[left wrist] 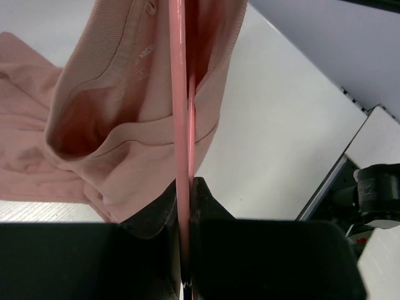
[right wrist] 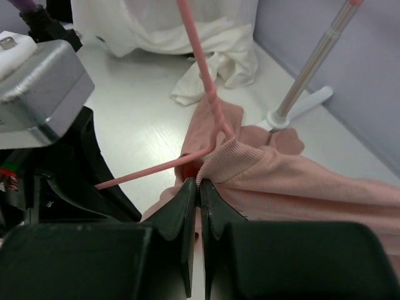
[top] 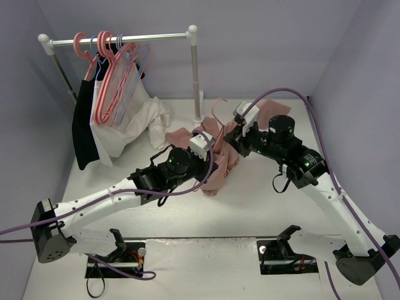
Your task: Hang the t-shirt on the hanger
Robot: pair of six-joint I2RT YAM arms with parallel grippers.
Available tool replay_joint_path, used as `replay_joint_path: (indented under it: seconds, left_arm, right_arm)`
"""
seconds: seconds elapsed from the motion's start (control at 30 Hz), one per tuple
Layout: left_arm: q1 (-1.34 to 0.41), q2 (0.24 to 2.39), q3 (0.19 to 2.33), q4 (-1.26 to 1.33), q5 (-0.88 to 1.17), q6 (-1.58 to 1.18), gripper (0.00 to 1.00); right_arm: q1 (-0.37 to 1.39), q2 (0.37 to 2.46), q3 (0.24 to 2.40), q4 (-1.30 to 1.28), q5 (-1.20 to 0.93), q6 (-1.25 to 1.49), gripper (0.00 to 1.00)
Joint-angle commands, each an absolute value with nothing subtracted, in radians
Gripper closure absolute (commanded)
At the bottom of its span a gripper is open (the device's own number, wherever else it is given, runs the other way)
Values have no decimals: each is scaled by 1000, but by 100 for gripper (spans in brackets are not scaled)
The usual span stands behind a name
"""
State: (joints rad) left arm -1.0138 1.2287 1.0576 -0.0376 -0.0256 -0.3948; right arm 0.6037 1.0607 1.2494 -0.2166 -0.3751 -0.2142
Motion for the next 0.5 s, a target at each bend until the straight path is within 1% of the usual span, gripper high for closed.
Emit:
replay_joint_path:
  seconds: [0.0, 0.07, 0.2, 0.3, 0.47]
  left_arm:
    - [-998, 1236, 1053, 198, 32, -338, 100]
    - [-991, 1243, 1043, 237, 76, -311, 100]
    - [-967, 1227, 1019, 269, 110, -251, 100]
    - [-912, 1205, 969, 308, 189, -235, 100]
    - [-859, 1226, 876, 456, 310, -253, 100]
  right_arm:
    - [614, 1052, 1208, -158, -443, -220, 99]
    - [615, 1054, 1196, -160, -447, -219, 96]
    - [615, 1043, 1176, -164, -409, -235, 95]
    - [614, 1043, 1176, -169, -391, -262, 88]
    - [614, 1078, 1198, -200, -431, -296, 87]
